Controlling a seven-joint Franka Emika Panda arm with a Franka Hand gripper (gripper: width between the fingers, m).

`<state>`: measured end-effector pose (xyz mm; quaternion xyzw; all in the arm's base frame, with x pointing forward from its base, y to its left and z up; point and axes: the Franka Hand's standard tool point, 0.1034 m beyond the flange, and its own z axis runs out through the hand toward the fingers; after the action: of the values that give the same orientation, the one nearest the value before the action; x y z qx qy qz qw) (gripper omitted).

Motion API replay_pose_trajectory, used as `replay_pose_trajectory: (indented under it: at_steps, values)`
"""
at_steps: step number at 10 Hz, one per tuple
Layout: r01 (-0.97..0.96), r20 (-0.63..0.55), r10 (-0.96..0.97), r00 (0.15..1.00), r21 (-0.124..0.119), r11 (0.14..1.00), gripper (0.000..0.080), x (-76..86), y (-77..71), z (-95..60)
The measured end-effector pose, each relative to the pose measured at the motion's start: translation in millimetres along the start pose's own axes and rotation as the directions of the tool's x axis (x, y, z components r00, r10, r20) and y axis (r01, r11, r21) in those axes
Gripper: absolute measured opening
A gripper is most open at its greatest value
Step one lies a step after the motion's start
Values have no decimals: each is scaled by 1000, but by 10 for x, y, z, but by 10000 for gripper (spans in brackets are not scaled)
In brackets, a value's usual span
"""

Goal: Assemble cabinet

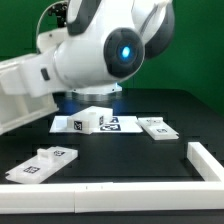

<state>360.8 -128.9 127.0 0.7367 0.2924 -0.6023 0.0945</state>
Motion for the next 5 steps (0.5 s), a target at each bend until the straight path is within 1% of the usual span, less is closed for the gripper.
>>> replay_pose_trajectory:
  at_steps: [1, 2, 3, 4, 5]
  values:
    - [9, -33, -10, 999, -12, 1000, 31, -118, -33, -134]
    - [7, -94, -10, 996, -31, 1000, 31, -105, 1, -165]
    - [9, -169, -15, 985, -33, 999, 31, -76, 31, -175]
    - [10, -250, -19, 968, -38, 999, 31, -80, 48, -207]
    - [12, -315, -20, 949, -27, 1000, 31, -90, 10, -245]
